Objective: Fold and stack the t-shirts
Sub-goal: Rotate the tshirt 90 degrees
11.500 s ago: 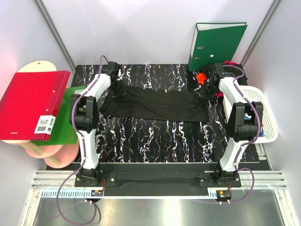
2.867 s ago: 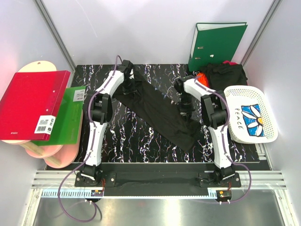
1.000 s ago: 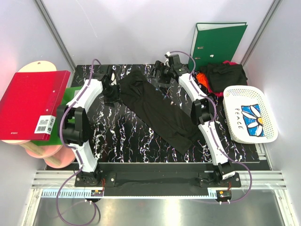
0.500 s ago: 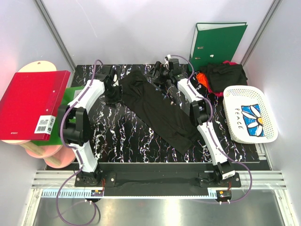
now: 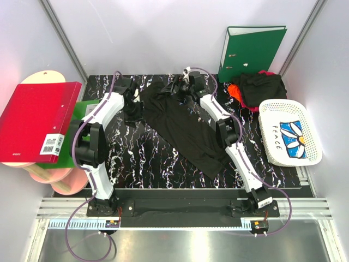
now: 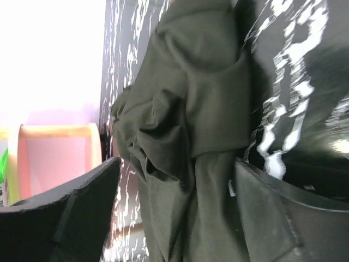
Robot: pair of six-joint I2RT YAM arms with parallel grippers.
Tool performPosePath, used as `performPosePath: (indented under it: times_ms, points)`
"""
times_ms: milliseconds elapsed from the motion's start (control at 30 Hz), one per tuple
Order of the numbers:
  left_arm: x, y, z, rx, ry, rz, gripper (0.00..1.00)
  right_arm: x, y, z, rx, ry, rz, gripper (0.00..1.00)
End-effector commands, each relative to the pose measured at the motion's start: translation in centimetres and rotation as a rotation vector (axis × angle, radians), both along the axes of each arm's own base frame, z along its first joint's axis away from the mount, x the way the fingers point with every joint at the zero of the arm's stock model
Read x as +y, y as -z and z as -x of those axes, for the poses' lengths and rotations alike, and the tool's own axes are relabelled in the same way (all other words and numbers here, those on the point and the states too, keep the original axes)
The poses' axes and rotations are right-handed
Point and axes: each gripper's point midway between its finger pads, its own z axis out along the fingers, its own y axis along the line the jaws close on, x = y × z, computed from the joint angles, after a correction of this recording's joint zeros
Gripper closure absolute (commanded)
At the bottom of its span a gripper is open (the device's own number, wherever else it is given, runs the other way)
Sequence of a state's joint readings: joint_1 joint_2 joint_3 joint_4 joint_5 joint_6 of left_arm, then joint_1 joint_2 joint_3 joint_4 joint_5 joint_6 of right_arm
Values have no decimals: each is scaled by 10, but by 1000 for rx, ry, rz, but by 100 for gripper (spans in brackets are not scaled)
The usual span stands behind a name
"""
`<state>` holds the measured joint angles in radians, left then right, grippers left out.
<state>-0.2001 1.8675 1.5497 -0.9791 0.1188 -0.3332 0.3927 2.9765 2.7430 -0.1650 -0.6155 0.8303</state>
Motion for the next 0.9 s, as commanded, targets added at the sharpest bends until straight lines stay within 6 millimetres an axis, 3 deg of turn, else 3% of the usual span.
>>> performPosePath:
  times_ms: [0,33,67,100,133,333,433,500,533,567,700,867]
  points:
    - [1,-13,-8,-46,-5,-17,46,29,28,28,74,-68,2,23]
    - [2,-13,-7,-47,-4,-19,46,30,30,29,79,-70,1,36]
    - [2,-12,-7,-44,-5,-23,46,29,30,29,83,-69,1,73]
    - [2,-13,-7,-46,-4,-23,46,29,32,30,88,-67,2,92]
    - [3,-13,-5,-43,-4,-25,46,27,33,30,96,-62,13,100]
    - [4,-12,0,-37,-6,-27,46,19,29,21,82,-5,63,100]
    - [6,-13,2,-43,-4,-35,46,11,21,11,60,44,83,100]
    - [8,-14,4,-47,-1,-40,46,0,26,3,64,101,116,100]
    - [8,-13,7,-41,1,-41,46,-3,17,-1,47,118,120,100]
    - [9,-14,8,-46,2,-42,46,-11,24,-5,58,156,143,100]
    - [10,-12,12,-37,11,-45,46,-38,19,-23,37,252,190,100]
    - [10,-12,13,-39,24,-44,46,-95,15,-51,24,407,252,100]
